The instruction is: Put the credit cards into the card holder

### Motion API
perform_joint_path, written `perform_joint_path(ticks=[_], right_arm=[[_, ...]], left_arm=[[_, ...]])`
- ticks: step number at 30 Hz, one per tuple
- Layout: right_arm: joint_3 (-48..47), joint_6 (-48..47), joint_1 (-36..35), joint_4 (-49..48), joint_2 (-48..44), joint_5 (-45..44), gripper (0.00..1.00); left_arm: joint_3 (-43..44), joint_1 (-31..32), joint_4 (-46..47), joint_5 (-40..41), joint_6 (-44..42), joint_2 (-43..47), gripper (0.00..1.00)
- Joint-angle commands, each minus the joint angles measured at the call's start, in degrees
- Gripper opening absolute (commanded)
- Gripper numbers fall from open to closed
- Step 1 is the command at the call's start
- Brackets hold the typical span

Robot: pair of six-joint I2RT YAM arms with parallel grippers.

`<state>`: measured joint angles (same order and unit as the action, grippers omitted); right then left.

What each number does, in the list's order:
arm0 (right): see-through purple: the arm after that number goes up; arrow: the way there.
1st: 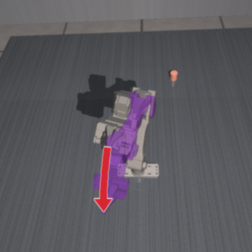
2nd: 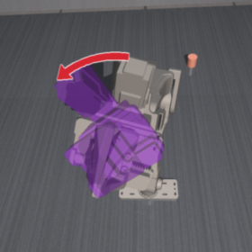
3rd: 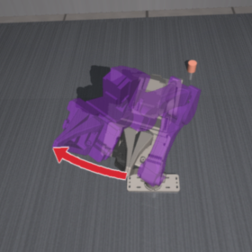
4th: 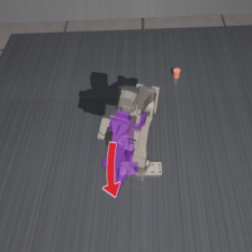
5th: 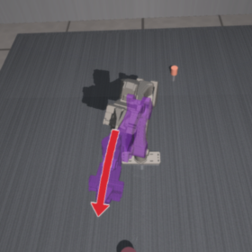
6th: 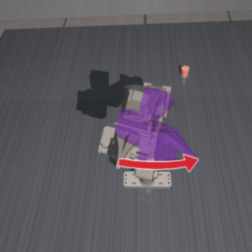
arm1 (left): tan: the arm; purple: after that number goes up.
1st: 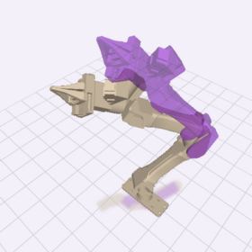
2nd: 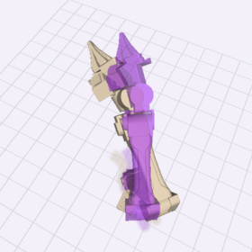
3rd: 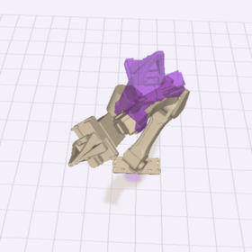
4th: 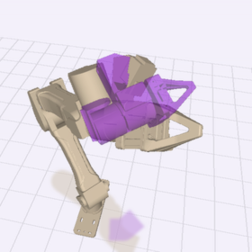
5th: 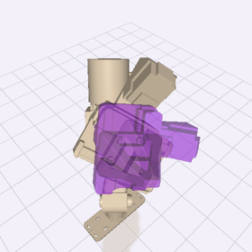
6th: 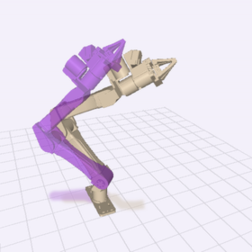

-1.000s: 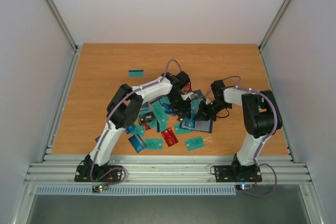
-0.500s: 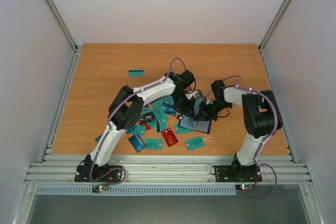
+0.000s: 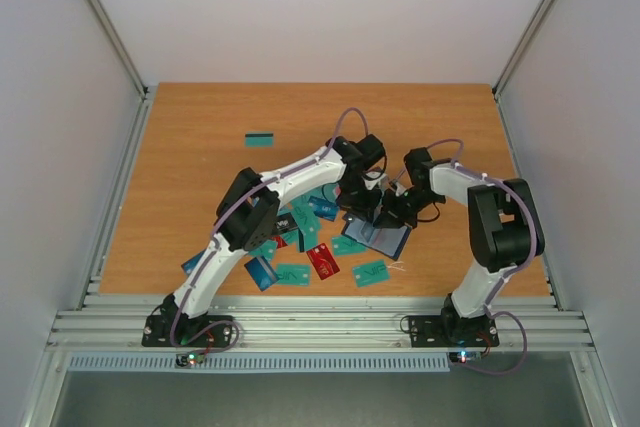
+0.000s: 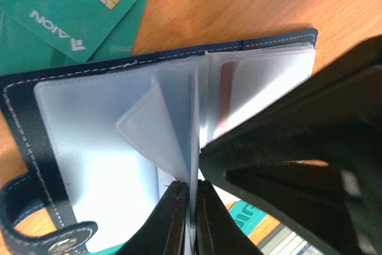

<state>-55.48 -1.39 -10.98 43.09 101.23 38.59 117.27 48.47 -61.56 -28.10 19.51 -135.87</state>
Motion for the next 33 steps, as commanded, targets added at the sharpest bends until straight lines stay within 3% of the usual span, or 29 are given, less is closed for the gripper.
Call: perform_joint_path(ticks=[1, 14, 21, 33], right_arm=[[-2.3, -1.4, 0.0, 4.1, -5.3, -1.5, 0.03], [-0.2, -1.2, 3.8, 15.4, -20.9, -10.8, 0.05], [0.5, 0.7, 4.7, 20.2, -29.0, -13.7, 0.05], [-2.8, 3.7, 4.7, 24.7, -37.2, -10.3, 0.05]], left_arm=[[4.6, 1.3, -3.3, 4.9, -0.5, -2.1, 0.07], [17.9, 5.7, -13.9, 19.2, 1.1, -8.8, 0.09], [22.2, 8.3, -16.0, 26.0, 6.4, -10.9, 0.11], [23.7, 11.9, -11.0, 21.0, 16.3, -11.2, 0.23]])
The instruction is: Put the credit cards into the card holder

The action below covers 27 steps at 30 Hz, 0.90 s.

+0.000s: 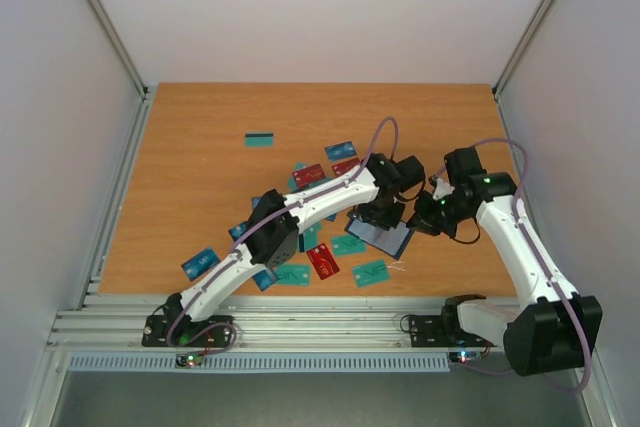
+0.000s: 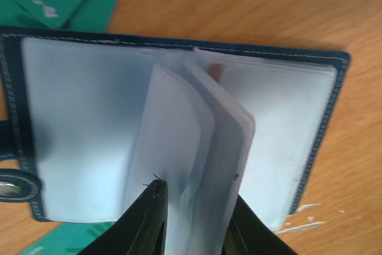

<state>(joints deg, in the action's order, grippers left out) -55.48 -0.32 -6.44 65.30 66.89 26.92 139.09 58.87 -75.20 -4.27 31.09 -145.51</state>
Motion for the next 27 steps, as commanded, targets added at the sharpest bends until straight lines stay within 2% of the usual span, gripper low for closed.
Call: perform_joint_path(ticks=[1, 4, 6, 11, 15, 20, 23, 27], right_arm=[[-3.0, 2.9, 0.2, 2.7, -3.5, 1.5, 0.05], [-3.6, 4.0, 0.2, 3.1, -5.7, 1.5, 0.06], [-3.8, 4.7, 0.2, 3.5, -7.0, 1.3, 0.06], [-6.3, 6.0, 0.2, 6.6, -10.1, -1.5, 0.07], [-10.1, 7.0, 0.2, 9.5, -11.4, -3.5, 0.11], [-13.2, 7.2, 0.2, 11.6, -11.6, -6.0, 0.18], [-13.1, 6.7, 0.2, 12.0, -11.7, -8.0, 0.19], [-10.4, 6.2, 0.2, 11.2, -12.5, -7.7, 0.20]], left_arm=[[1.7, 1.7, 3.6, -4.1, 5.2, -1.5, 0.23], [-2.4, 1.9, 9.6, -11.1, 7.8, 0.0, 0.24], [-7.0, 1.9, 17.7, -16.3, 10.5, 1.8, 0.25], [-14.0, 1.9, 29.2, -23.4, 14.6, 6.7, 0.29], [-17.9, 1.4, 31.3, -24.4, 12.2, 12.6, 0.37], [-29.6, -0.5, 38.7, -26.8, 11.0, 21.9, 0.46], [-34.3, -1.7, 40.9, -28.9, 9.1, 24.4, 0.47], [-37.9, -2.5, 37.4, -26.7, 3.5, 26.5, 0.45]])
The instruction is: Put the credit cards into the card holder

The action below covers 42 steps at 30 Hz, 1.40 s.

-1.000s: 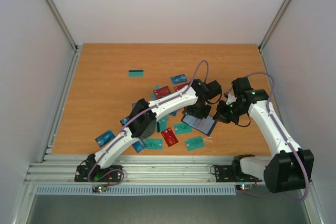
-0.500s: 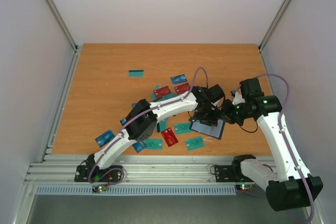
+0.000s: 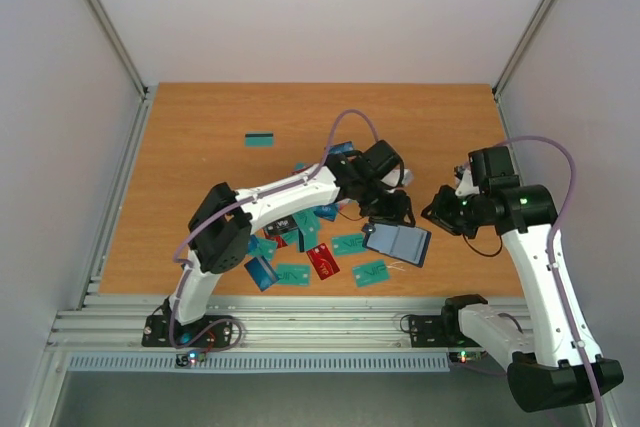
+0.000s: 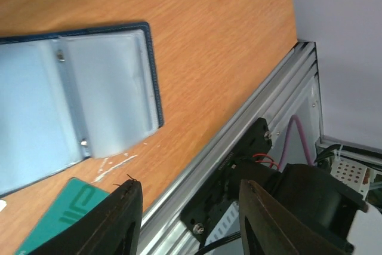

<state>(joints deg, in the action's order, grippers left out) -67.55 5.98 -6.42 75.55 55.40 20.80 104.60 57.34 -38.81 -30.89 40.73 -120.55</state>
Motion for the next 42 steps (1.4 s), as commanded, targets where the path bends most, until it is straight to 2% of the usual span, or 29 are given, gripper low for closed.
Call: perform_joint_path(ticks=[1, 5, 10, 16, 20, 30, 36, 39, 42], right_arm=[[2.8, -0.3, 0.2, 0.3, -1.1, -0.9, 0.20], [8.6, 0.2, 0.2, -4.8, 0.5, 6.7, 0.21], [14.8, 3.1, 0.0, -12.4, 7.2, 15.1, 0.15], [16.4, 4.2, -1.8, -17.7, 15.8, 14.0, 0.11], [17.0, 4.5, -2.0, -20.6, 20.8, 11.6, 0.10], [23.7, -0.8, -2.0, -25.3, 32.9, 7.4, 0.10], [24.2, -1.8, -2.0, -22.9, 30.8, 6.1, 0.09], [22.1, -2.1, -2.1, -19.0, 26.9, 5.2, 0.10], [20.0, -1.8, -2.8, -15.8, 23.8, 5.3, 0.11]], left_arm=[[-3.7, -1.2, -0.3, 0.6, -7.6, 1.9, 0.44], [-6.1, -2.5, -4.2, 3.9, -12.3, 3.8, 0.38], [-11.6, -4.8, -3.3, 4.0, -15.5, 5.5, 0.35], [-7.9, -5.0, -5.3, -2.3, -19.9, 1.4, 0.35], [-8.2, -5.3, -8.0, 1.5, -20.6, 2.2, 0.33], [-19.6, -6.7, -9.1, 8.2, -21.8, 13.9, 0.34], [-27.7, -7.6, -12.3, 16.5, -19.5, 21.6, 0.34], [-33.4, -9.0, -13.9, 22.9, -14.8, 26.7, 0.37], [-40.2, -10.6, -14.3, 25.7, -9.4, 33.1, 0.41]])
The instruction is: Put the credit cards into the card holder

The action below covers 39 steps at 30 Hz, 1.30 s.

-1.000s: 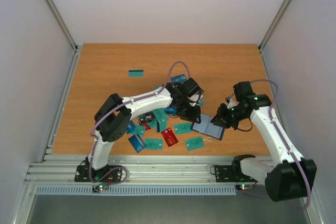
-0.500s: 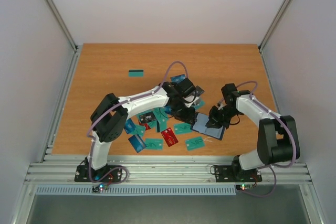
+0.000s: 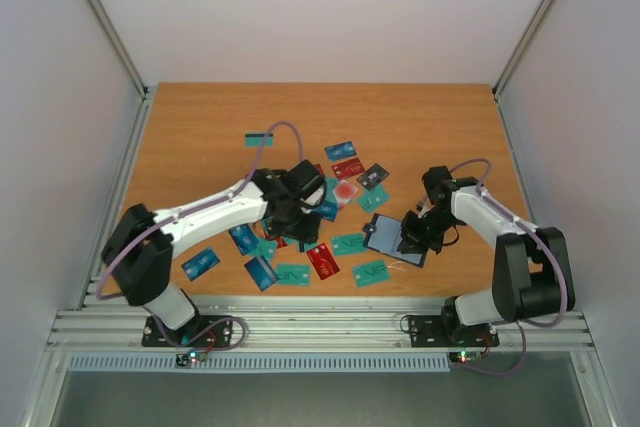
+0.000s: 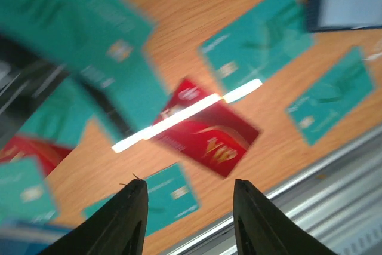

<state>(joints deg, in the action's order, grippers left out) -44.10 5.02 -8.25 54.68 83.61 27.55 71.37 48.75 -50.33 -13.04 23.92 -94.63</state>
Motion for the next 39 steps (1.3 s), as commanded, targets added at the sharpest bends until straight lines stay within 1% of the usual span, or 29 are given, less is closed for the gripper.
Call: perform_joint_path(ticks=[1, 3, 5, 8, 11, 15, 18, 20, 23, 28, 33, 39], right_arm=[[-4.0, -0.6, -1.5, 6.1, -5.3, -1.5, 0.11], [-4.7, 0.5, -3.3, 6.6, -6.9, -1.4, 0.11], [-5.2, 2.2, -5.7, 6.7, -8.5, -1.5, 0.12], [-5.8, 6.0, -11.8, 6.0, -9.7, -2.0, 0.12], [-6.3, 9.6, -18.2, 4.6, -9.2, -2.8, 0.13], [-5.9, 12.0, -23.5, 2.6, -8.8, -2.9, 0.13], [-5.7, 12.3, -24.9, 2.6, -8.8, -3.1, 0.13], [-5.7, 12.2, -25.1, 2.9, -9.4, -3.2, 0.14], [-5.1, 12.2, -25.1, 3.1, -10.7, -3.4, 0.14], [-4.1, 12.0, -25.2, 4.3, -12.5, -3.3, 0.14], [-3.2, 11.6, -25.2, 6.6, -15.1, -4.1, 0.14], [-1.5, 11.4, -25.2, 8.1, -17.6, -4.6, 0.14]], left_arm=[[-9.1, -2.5, -2.7, 8.4, 9.3, 9.0, 0.43], [-13.2, -3.3, -2.3, 9.7, 12.1, 12.5, 0.46], [-16.7, -3.9, -2.8, 12.4, 14.4, 15.2, 0.52], [-18.8, -6.4, -5.4, 17.2, 16.5, 17.1, 0.60], [-20.8, -9.3, -5.3, 17.6, 17.4, 17.6, 0.60], [-23.8, -11.4, 2.1, 13.2, 13.0, 16.5, 0.60], [-24.5, -12.2, 4.3, 13.2, 9.8, 13.8, 0.60], [-24.0, -12.6, 4.1, 12.6, 9.6, 11.6, 0.59], [-24.0, -12.6, 6.6, 10.3, 9.6, 9.1, 0.58], [-23.7, -12.6, 7.7, 11.3, 9.0, 5.6, 0.52], [-24.8, -12.5, 6.8, 12.3, 9.8, 4.8, 0.49], [-27.7, -12.0, 6.9, 9.7, 12.3, 7.3, 0.48]])
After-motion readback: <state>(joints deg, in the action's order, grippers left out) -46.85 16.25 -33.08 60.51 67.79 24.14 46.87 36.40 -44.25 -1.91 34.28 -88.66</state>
